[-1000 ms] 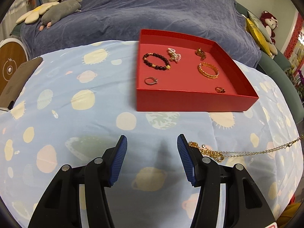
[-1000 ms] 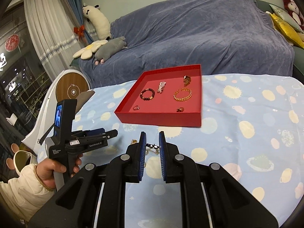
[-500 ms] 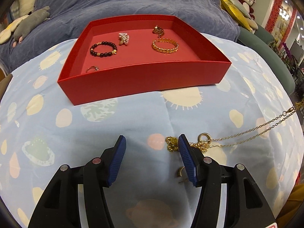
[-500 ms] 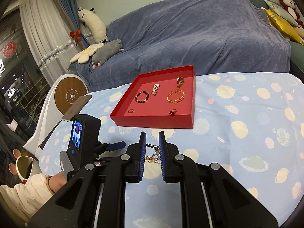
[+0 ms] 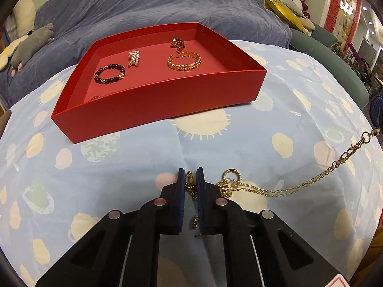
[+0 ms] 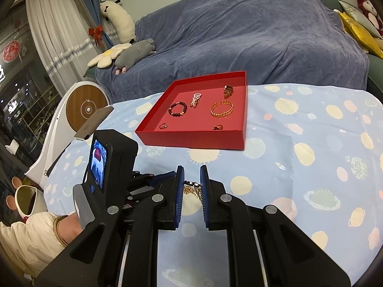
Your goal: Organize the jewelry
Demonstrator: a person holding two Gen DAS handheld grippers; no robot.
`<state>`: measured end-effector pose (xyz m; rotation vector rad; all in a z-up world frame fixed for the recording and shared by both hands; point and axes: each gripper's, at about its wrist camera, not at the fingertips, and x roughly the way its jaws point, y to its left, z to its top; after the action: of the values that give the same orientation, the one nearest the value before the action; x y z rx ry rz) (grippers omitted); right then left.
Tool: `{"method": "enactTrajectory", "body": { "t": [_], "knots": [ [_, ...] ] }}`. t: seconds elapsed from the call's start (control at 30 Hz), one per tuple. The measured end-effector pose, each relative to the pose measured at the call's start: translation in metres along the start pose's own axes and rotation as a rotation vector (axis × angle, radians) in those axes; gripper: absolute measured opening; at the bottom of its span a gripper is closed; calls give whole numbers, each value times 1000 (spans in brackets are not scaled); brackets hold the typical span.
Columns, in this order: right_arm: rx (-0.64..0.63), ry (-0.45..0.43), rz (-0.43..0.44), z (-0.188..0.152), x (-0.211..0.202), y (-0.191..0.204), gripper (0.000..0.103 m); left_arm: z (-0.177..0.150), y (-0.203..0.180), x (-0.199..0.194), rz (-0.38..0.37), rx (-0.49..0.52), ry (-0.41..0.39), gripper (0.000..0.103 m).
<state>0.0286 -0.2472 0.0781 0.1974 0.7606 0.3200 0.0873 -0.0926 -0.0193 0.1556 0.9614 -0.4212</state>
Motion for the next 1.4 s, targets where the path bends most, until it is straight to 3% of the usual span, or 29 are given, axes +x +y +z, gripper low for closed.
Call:
{"method": "enactTrajectory", "body": {
  "t": [0.17,0.5,0.73,0.8,0.93,1.1,1.27,1.33,1.4],
  "knots": [
    [6,-25,2,4,-6,-2,13,6,8,-19,-19,-23,-31,3],
    [20,-121,-10,19,-26,-5,13,28,40,-98,-99,-132,-179,3],
    [54,-144,-39,25,-29,-18,13,25,65,-111,-45,-181,-197,3],
    [62,-154,-50,27,-31,-22,6,24,75,-115,-22,-199,-202,3],
    [83,-164,-57,30,-32,-28,7,20,96,-120,21,-250,-203,3],
    [51,-109,-19,26,-15,-14,7,18,102,-128,-3,-259,-211,3],
    [-17,-3,94,16,21,24,15,18,99,-137,-48,-252,-219,3],
    [-46,36,143,11,37,42,38,18,98,-141,-81,-258,-217,3],
    [-93,53,168,6,49,62,45,20,97,-148,-121,-261,-223,3]
  ]
}}
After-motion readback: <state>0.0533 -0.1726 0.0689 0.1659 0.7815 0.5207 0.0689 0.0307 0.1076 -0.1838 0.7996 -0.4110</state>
